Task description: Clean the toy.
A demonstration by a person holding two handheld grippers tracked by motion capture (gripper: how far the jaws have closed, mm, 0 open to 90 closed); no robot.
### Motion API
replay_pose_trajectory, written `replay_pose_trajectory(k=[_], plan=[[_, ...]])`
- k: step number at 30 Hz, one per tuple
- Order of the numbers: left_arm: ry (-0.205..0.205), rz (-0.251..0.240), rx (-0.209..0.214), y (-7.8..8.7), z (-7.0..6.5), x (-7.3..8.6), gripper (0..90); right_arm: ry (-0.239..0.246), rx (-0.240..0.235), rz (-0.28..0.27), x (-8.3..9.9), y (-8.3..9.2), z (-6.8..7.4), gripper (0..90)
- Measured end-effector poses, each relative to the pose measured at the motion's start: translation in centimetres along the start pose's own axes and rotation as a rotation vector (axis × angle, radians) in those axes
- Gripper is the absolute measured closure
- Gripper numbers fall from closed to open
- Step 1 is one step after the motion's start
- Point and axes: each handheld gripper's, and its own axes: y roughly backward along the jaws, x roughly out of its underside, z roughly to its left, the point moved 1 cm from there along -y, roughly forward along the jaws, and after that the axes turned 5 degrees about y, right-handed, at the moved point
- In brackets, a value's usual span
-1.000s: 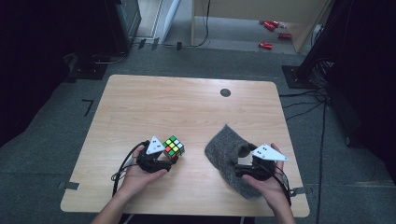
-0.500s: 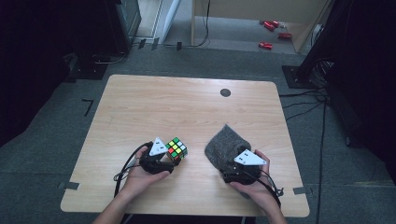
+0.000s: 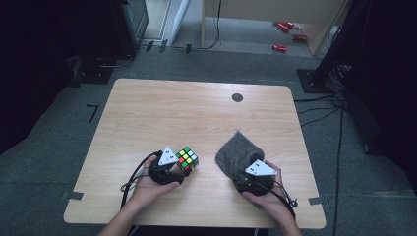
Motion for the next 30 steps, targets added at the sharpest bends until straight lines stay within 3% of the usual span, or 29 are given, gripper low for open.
replay_pose_trajectory(k=[3,5,9,13,16,19,24,29,30], plan=[[-0.005,0.002,0.002,-0.1,-0.2,0.0,35.4,0.007,0.01,-0.001,0.1,-0.1,0.3,38.1],[-0.005,0.004,0.005,-0.2,-0.2,0.0,35.4,0.01,0.007,-0.012,0.0,0.0,0.3,32.7],[-0.004,0.006,0.005,-0.2,-0.2,0.1,35.4,-0.004,-0.013,-0.07,-0.6,1.4,-0.4,12.0],[0.002,0.005,0.006,-0.2,-0.1,0.1,35.4,-0.022,-0.027,-0.161,-1.4,2.7,-1.5,8.5],[0.001,0.009,0.009,-0.3,-0.1,0.1,35.4,-0.027,-0.023,-0.188,-2.3,2.1,-1.6,7.7],[-0.002,0.01,0.013,-0.3,-0.1,0.1,35.4,-0.008,-0.028,-0.157,-2.7,0.7,-1.1,7.8],[-0.002,0.012,0.014,-0.3,-0.1,0.2,35.4,0.011,-0.024,-0.039,-1.9,-1.1,-0.9,8.8],[-0.008,0.01,0.019,-0.2,-0.2,0.2,35.4,-0.034,0.0,0.033,-1.1,-1.7,-1.3,19.5],[-0.012,0.007,0.023,-0.2,-0.3,0.2,35.4,-0.063,0.013,0.039,-0.7,-1.8,-1.5,31.1]])
